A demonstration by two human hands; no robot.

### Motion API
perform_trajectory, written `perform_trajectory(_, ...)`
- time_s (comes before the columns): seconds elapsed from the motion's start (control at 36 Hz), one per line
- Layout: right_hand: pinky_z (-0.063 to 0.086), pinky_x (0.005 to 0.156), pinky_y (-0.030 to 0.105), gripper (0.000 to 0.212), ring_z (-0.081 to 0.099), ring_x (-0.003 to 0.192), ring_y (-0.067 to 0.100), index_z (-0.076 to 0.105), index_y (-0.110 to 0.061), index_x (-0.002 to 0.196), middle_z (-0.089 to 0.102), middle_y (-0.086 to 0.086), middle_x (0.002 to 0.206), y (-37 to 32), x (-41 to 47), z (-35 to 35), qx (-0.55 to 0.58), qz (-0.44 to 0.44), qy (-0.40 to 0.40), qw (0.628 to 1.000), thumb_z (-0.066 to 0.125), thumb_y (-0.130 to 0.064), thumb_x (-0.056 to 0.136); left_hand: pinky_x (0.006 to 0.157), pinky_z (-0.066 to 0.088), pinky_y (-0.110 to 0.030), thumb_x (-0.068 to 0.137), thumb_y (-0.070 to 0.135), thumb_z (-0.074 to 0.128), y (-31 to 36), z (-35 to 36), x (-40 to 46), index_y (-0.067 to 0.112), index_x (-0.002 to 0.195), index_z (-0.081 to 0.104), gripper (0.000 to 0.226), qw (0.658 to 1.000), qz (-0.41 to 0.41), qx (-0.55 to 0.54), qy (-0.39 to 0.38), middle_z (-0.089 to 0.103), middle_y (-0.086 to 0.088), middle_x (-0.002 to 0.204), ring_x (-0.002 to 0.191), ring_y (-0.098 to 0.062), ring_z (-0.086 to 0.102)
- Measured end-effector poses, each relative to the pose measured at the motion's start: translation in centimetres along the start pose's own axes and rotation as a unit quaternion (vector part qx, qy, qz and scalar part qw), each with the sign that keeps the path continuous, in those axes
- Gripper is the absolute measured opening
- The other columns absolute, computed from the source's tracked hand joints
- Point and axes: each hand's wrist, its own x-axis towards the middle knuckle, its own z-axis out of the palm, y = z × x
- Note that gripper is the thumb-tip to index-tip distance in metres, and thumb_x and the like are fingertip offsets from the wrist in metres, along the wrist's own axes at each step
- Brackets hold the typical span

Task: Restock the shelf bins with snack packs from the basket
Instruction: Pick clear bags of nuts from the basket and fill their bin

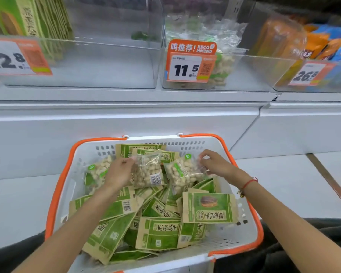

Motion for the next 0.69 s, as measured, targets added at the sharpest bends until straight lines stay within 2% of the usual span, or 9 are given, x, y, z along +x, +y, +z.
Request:
perform_trajectory(0.08, 0.04, 0.056, 0.021, 0.012, 0.048, 0.062, 0.016, 0.045, -0.012, 0.092, 0.054, 0.006, 0.074, -0.4, -0.2, 0.4, -0.017, -0.01, -0.03, 0.999, 0.037, -0.006, 0.096, 0.08, 0.053, -0.034, 0.1, 0.017, 0.044, -0.5, -0.3, -0.1, 0.0, 0.116, 0.06, 0.028, 0.999, -0.025, -0.032, -0.003, 0.06, -0.017, 0.122, 0.084, -0.021, 0.061)
perform_trajectory(0.14, 0.04, 0.057, 0.026, 0.013, 0.049, 0.066, 0.022, 0.044, -0.015, 0.088, 0.053, 0.009, 0.076, -0.4, -0.2, 1.2, -0.044, -0.024, -0.042, 0.998, 0.038, -0.009, 0.098, 0.075, 0.053, -0.03, 0.098, 0.016, 0.048, -0.9, -0.5, -0.2, 0.006, 0.106, 0.062, 0.019, 0.999, -0.006, -0.032, -0.013, 0.063, -0.013, 0.114, 0.083, -0.019, 0.061)
perform_trajectory(0.25, 0.043, 0.061, 0.032, 0.019, 0.046, 0.056, 0.017, 0.042, -0.021, 0.081, 0.051, 0.004, 0.068, 0.1, 0.3, 2.8, -0.09, -0.039, 0.006, 0.995, 0.04, -0.015, 0.1, 0.07, 0.054, -0.017, 0.096, 0.015, 0.05, -1.4, -0.6, -0.1, 0.013, 0.103, 0.058, 0.012, 0.995, 0.097, -0.001, -0.031, 0.066, -0.003, 0.107, 0.093, -0.014, 0.065)
perform_trajectory(0.33, 0.048, 0.065, 0.037, 0.012, 0.049, 0.054, 0.017, 0.043, -0.017, 0.088, 0.052, 0.003, 0.065, 0.5, 0.6, 3.3, -0.102, -0.038, 0.034, 0.993, 0.041, -0.016, 0.1, 0.08, 0.053, -0.018, 0.095, 0.013, 0.051, -0.9, -0.4, 0.0, 0.015, 0.106, 0.059, 0.014, 0.981, 0.184, 0.001, -0.055, 0.062, 0.008, 0.112, 0.108, -0.01, 0.059)
perform_trajectory(0.42, 0.05, 0.067, 0.04, 0.006, 0.054, 0.061, 0.025, 0.043, -0.015, 0.095, 0.056, 0.007, 0.069, 0.7, 0.7, 3.7, -0.13, -0.042, 0.045, 0.99, 0.039, -0.016, 0.1, 0.104, 0.04, -0.035, 0.085, 0.01, 0.065, -2.1, -1.4, 1.2, 0.027, 0.089, 0.066, 0.017, 0.958, 0.227, 0.165, -0.056, 0.051, 0.019, 0.13, 0.125, -0.005, 0.041)
perform_trajectory(0.47, 0.051, 0.066, 0.042, 0.005, 0.056, 0.064, 0.027, 0.044, -0.014, 0.098, 0.058, 0.01, 0.072, 0.6, 0.7, 4.2, -0.134, -0.049, 0.042, 0.989, 0.039, -0.015, 0.1, 0.102, 0.039, -0.024, 0.081, 0.001, 0.065, -3.4, -2.3, 1.7, 0.035, 0.083, 0.066, 0.034, 0.933, 0.199, 0.292, -0.073, 0.047, 0.018, 0.136, 0.131, -0.007, 0.039)
perform_trajectory(0.56, 0.051, 0.065, 0.04, 0.012, 0.055, 0.063, 0.027, 0.045, -0.011, 0.107, 0.063, 0.016, 0.082, 0.4, 0.6, 5.0, -0.164, -0.063, 0.033, 0.984, 0.04, -0.018, 0.099, 0.067, 0.057, -0.022, 0.087, -0.005, 0.052, -4.8, -2.5, 1.9, 0.036, 0.09, 0.064, 0.043, 0.934, 0.138, 0.316, -0.098, 0.064, 0.004, 0.121, 0.096, -0.009, 0.065)
perform_trajectory(0.61, 0.049, 0.065, 0.038, 0.02, 0.053, 0.063, 0.024, 0.046, -0.009, 0.114, 0.064, 0.013, 0.082, 0.2, 0.7, 5.5, -0.167, -0.066, 0.028, 0.983, 0.042, -0.021, 0.099, 0.055, 0.056, -0.029, 0.095, 0.006, 0.047, -4.6, -1.8, 1.8, 0.031, 0.103, 0.063, 0.031, 0.931, 0.125, 0.335, -0.07, 0.068, 0.001, 0.107, 0.058, -0.005, 0.06)
perform_trajectory(0.69, 0.041, 0.06, 0.031, 0.036, 0.051, 0.064, 0.017, 0.041, -0.012, 0.122, 0.056, 0.002, 0.077, 0.0, 0.7, 6.0, -0.177, -0.048, -0.007, 0.983, 0.054, -0.031, 0.094, 0.044, 0.04, -0.012, 0.099, 0.025, 0.045, -3.9, -0.4, 1.8, 0.019, 0.123, 0.056, 0.028, 0.922, 0.126, 0.364, -0.028, 0.064, 0.004, 0.114, 0.061, -0.009, 0.06)
